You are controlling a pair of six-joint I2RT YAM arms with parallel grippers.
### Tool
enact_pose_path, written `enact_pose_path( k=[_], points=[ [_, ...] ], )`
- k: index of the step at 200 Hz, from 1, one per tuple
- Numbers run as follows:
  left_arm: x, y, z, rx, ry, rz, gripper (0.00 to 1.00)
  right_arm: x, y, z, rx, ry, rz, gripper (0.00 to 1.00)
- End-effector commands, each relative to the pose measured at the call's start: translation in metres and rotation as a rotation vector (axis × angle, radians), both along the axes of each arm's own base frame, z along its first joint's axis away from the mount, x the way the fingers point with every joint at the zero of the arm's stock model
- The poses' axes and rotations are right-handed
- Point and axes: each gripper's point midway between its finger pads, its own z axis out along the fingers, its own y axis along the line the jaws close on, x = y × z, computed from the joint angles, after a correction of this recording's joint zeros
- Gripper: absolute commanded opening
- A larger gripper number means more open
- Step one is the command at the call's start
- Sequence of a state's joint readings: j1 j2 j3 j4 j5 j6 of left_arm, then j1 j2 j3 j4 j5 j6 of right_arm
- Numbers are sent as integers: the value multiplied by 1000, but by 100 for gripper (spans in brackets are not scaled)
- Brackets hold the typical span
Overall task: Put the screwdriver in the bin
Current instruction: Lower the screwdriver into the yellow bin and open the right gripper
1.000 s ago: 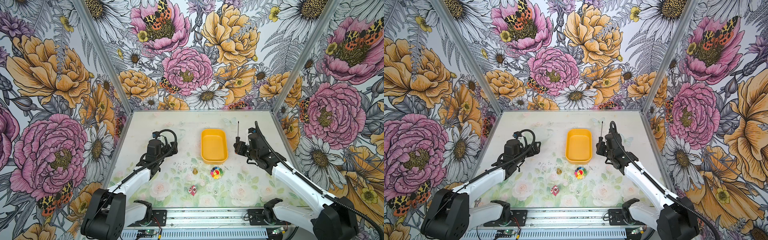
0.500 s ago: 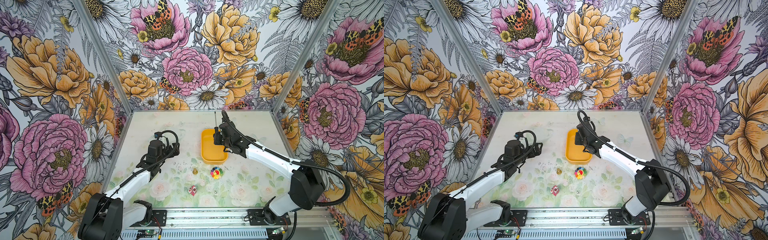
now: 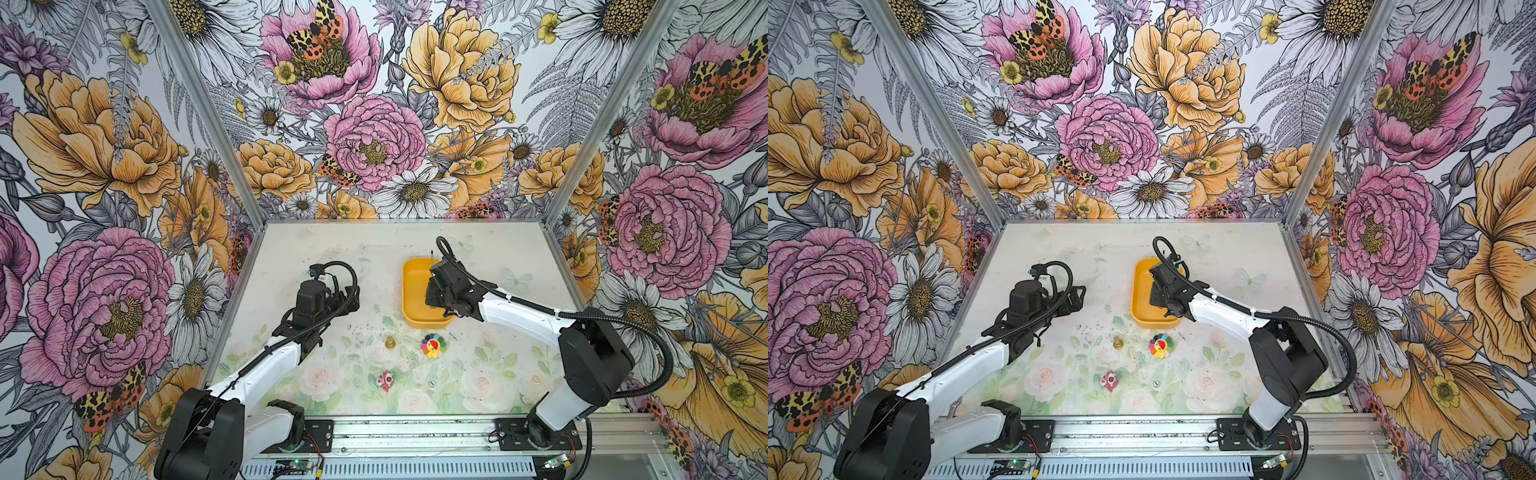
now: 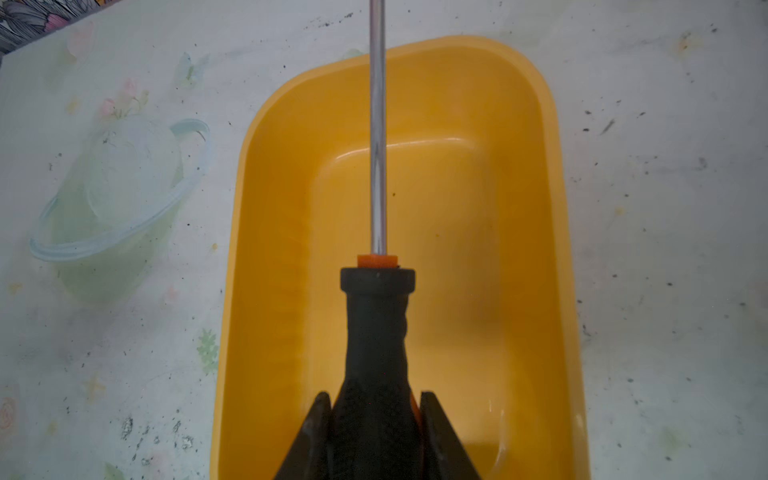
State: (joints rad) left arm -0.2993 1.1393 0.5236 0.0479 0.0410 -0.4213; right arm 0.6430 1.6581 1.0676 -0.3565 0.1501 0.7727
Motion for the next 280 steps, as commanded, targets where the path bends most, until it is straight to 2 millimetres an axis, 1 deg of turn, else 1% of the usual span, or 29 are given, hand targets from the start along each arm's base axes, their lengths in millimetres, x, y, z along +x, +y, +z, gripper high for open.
enact_pose_path(
  k=[1,26,76,186,207,256,268,280],
  points=[
    [4,-1,6,-7,-3,20,99,1,6,-11,9,20,-7,0],
    [5,-3,6,-3,-3,17,99,2,7,-24,-13,42,-2,0],
    [6,-5,4,3,3,11,99,5,10,-40,-38,70,8,0],
    [6,-7,-3,21,19,3,99,5,13,-64,-61,120,21,0],
    [6,-8,-4,23,24,0,99,5,16,-66,-58,126,29,14],
    [6,-8,-6,35,28,-4,99,5,20,-68,-58,135,60,29],
    [6,-7,-6,38,26,-1,99,5,21,-66,-58,131,72,37],
    [7,-6,-6,43,27,5,99,5,21,-65,-62,125,79,39]
  ],
)
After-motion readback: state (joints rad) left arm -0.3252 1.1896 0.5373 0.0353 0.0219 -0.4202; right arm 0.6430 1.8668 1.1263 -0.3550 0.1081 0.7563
